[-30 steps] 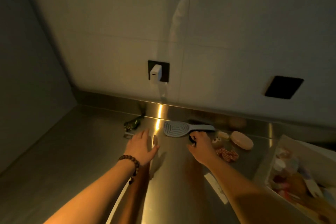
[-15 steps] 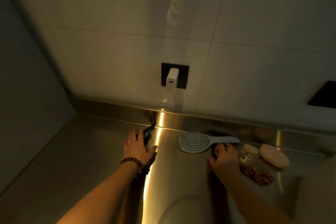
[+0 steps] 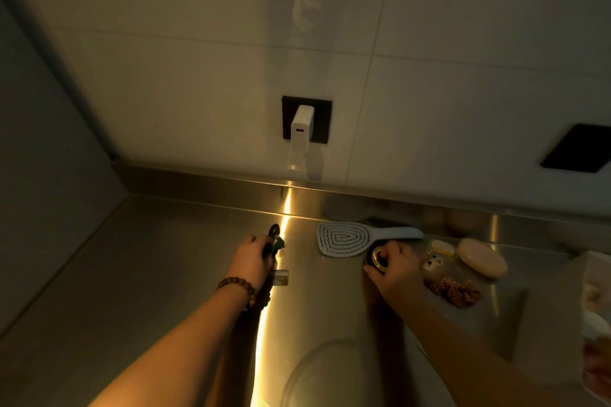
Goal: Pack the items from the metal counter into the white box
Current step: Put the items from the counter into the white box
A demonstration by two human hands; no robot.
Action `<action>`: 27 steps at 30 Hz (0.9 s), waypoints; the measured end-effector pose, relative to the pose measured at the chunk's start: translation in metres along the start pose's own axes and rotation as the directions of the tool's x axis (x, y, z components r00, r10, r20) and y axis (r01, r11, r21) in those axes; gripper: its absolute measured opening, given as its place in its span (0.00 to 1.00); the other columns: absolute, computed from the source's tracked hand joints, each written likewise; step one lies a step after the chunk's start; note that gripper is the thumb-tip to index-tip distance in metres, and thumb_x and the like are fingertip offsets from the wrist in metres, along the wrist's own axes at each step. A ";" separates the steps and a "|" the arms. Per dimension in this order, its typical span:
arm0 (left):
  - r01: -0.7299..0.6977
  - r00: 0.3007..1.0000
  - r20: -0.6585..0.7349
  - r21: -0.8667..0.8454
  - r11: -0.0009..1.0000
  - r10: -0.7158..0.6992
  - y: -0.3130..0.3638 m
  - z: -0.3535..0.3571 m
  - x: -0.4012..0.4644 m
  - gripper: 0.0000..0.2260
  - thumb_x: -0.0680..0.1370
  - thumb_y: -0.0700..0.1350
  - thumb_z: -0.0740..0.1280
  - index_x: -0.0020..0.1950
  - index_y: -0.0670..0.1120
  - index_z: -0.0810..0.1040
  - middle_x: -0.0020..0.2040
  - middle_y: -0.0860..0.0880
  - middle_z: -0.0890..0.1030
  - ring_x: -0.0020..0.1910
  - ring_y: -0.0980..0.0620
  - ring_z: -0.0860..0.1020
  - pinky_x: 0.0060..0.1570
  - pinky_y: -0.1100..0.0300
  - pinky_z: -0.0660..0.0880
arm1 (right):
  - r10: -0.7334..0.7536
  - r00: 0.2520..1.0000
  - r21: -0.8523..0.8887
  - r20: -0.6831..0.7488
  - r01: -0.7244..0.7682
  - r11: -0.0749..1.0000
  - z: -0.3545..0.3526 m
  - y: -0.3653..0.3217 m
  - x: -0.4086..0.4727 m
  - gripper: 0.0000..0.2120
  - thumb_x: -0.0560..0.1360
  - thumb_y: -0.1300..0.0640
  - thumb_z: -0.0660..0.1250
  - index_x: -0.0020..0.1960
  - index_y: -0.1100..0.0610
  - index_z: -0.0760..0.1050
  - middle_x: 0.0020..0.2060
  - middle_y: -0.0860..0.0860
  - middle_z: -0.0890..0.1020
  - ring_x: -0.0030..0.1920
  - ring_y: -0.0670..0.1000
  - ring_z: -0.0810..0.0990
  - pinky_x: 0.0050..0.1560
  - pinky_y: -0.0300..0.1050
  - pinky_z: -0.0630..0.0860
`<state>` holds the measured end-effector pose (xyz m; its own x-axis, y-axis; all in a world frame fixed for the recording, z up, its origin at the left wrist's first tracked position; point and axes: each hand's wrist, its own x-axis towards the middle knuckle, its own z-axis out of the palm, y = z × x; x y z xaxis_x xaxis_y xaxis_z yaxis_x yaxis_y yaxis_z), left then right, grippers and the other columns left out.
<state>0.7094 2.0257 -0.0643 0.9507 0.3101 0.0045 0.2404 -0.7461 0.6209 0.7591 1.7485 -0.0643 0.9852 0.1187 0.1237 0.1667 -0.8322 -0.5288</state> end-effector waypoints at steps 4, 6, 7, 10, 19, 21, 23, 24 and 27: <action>-0.067 0.998 0.005 -0.026 0.997 0.067 0.026 -0.006 -0.017 0.13 0.74 0.39 0.68 0.58 0.47 0.77 0.52 0.48 0.74 0.47 0.52 0.73 0.47 0.64 0.67 | -0.012 0.999 0.048 0.046 0.010 0.999 -0.016 -0.010 -0.011 0.17 0.68 0.52 0.74 0.51 0.55 0.71 0.56 0.55 0.72 0.57 0.55 0.70 0.55 0.45 0.67; -0.115 0.993 0.011 -0.050 0.992 0.116 0.049 -0.012 -0.021 0.13 0.75 0.40 0.68 0.59 0.47 0.77 0.53 0.49 0.76 0.46 0.56 0.72 0.48 0.65 0.68 | -0.051 0.999 0.077 0.012 0.050 0.996 -0.030 -0.015 -0.017 0.17 0.68 0.52 0.74 0.52 0.54 0.71 0.55 0.54 0.73 0.57 0.55 0.71 0.55 0.45 0.68; -0.149 0.989 0.010 -0.065 0.987 0.150 0.062 -0.016 -0.023 0.13 0.75 0.40 0.68 0.59 0.47 0.77 0.53 0.49 0.77 0.46 0.57 0.72 0.48 0.66 0.68 | -0.063 0.998 0.089 -0.007 0.064 0.994 -0.040 -0.018 -0.020 0.18 0.68 0.52 0.74 0.52 0.54 0.71 0.55 0.53 0.73 0.57 0.54 0.71 0.55 0.45 0.69; -0.278 0.960 -0.006 -0.064 0.958 0.279 0.110 -0.026 -0.030 0.12 0.74 0.41 0.69 0.58 0.47 0.78 0.52 0.48 0.78 0.48 0.54 0.75 0.49 0.66 0.67 | -0.098 0.992 0.108 -0.075 0.106 0.988 -0.079 -0.022 -0.026 0.18 0.68 0.51 0.75 0.51 0.53 0.70 0.54 0.52 0.72 0.55 0.53 0.72 0.53 0.43 0.69; -0.628 0.777 -0.018 -0.105 0.771 0.630 0.291 -0.017 -0.066 0.13 0.76 0.44 0.67 0.60 0.49 0.77 0.53 0.52 0.76 0.49 0.57 0.71 0.48 0.65 0.67 | -0.053 0.966 0.074 -0.252 0.073 0.995 -0.224 0.040 -0.059 0.19 0.68 0.47 0.74 0.53 0.51 0.70 0.50 0.48 0.72 0.51 0.47 0.70 0.48 0.40 0.67; -0.676 0.731 0.014 -0.121 0.727 0.682 0.329 -0.003 -0.077 0.12 0.76 0.44 0.67 0.60 0.48 0.77 0.54 0.49 0.78 0.49 0.55 0.73 0.50 0.62 0.69 | -0.021 0.964 0.067 -0.264 0.040 0.997 -0.255 0.066 -0.072 0.19 0.68 0.48 0.75 0.51 0.50 0.69 0.50 0.49 0.72 0.50 0.48 0.70 0.47 0.40 0.65; -0.713 0.688 0.041 -0.148 0.685 0.725 0.363 0.017 -0.089 0.12 0.76 0.43 0.68 0.59 0.48 0.77 0.55 0.48 0.79 0.50 0.54 0.74 0.51 0.62 0.69 | 0.051 0.957 0.067 -0.285 -0.033 0.997 -0.282 0.094 -0.087 0.19 0.67 0.48 0.75 0.50 0.48 0.67 0.51 0.49 0.73 0.50 0.48 0.71 0.47 0.39 0.66; -0.728 0.667 0.057 -0.163 0.666 0.743 0.379 0.029 -0.096 0.12 0.76 0.43 0.68 0.59 0.48 0.78 0.55 0.48 0.79 0.50 0.54 0.74 0.51 0.62 0.69 | 0.097 0.950 0.070 -0.297 -0.079 0.994 -0.294 0.109 -0.095 0.19 0.67 0.48 0.75 0.50 0.47 0.68 0.51 0.49 0.73 0.50 0.48 0.71 0.47 0.40 0.66; -0.755 0.601 0.138 -0.225 0.615 0.788 0.421 0.066 -0.118 0.11 0.75 0.43 0.68 0.58 0.48 0.78 0.54 0.48 0.79 0.48 0.57 0.72 0.49 0.64 0.68 | 0.162 0.936 0.054 -0.312 -0.153 0.987 -0.327 0.155 -0.123 0.20 0.67 0.47 0.75 0.52 0.51 0.71 0.50 0.50 0.74 0.49 0.50 0.74 0.46 0.41 0.67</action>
<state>0.7115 1.6361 0.1445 0.7874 -0.4824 0.3838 -0.6142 -0.5606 0.5554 0.6511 1.4283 0.1129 0.9369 -0.1927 0.2918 0.0160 -0.8099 -0.5864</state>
